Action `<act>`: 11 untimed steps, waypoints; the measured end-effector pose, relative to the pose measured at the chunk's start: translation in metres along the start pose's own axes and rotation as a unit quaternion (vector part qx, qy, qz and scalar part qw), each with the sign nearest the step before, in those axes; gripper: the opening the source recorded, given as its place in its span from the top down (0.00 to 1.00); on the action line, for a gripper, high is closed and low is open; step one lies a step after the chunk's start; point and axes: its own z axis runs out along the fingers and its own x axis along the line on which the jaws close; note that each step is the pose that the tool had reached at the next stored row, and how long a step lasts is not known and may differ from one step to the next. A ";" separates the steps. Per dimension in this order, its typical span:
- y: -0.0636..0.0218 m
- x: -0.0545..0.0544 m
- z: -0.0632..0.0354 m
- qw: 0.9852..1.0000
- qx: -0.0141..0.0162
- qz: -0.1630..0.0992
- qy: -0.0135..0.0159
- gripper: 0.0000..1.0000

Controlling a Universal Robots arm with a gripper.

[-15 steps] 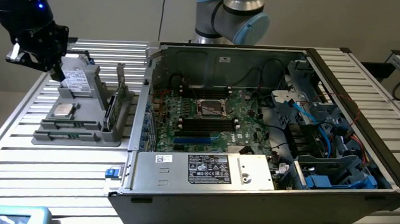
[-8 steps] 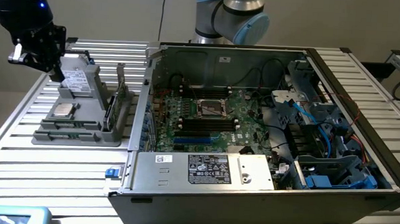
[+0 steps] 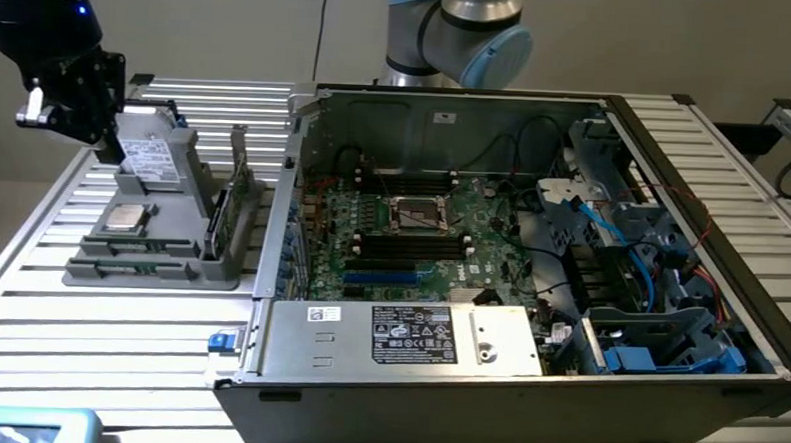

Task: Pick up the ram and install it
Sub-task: 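Pick up the ram and move it above insertion slot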

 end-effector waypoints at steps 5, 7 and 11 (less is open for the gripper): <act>0.0012 0.001 0.0014 1.000 0.001 -0.010 0.001 0.83; 0.0014 0.001 0.0023 1.000 0.001 -0.015 0.001 0.70; 0.0022 0.004 0.0044 1.000 0.001 -0.022 0.002 0.64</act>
